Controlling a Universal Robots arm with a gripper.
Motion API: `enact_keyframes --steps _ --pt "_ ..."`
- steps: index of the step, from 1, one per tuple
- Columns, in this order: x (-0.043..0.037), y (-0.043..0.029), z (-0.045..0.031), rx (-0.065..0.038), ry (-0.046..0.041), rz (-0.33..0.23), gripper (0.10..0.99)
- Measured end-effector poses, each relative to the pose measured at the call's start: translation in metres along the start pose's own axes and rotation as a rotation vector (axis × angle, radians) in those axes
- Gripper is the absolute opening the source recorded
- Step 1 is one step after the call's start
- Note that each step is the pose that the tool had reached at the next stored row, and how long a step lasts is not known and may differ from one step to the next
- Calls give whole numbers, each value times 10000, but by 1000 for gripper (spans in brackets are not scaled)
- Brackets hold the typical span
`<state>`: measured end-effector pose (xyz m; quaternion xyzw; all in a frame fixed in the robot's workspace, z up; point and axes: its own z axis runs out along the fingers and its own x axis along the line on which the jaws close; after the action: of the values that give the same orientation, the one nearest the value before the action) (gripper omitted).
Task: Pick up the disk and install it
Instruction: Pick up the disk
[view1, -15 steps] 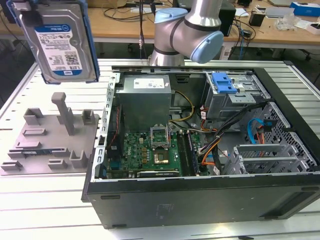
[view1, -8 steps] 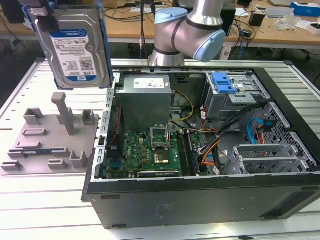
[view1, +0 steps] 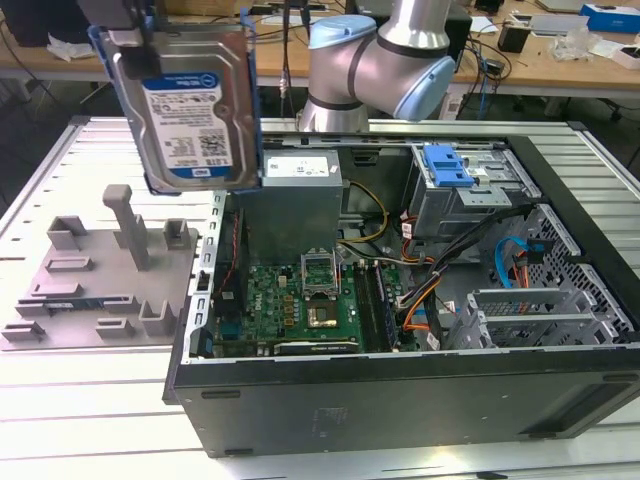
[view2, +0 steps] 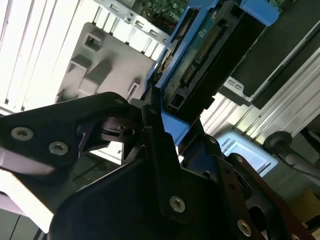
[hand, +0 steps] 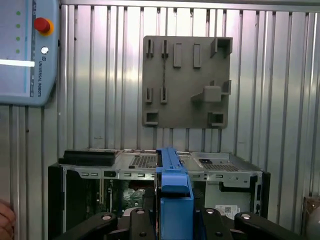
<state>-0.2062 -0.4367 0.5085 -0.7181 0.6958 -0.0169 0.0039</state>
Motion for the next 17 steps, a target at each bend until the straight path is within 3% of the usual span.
enact_keyframes --steps 7,17 --pt "170 -273 12 1 -1 1 369" --pt "526 -849 35 1 -1 1 369"
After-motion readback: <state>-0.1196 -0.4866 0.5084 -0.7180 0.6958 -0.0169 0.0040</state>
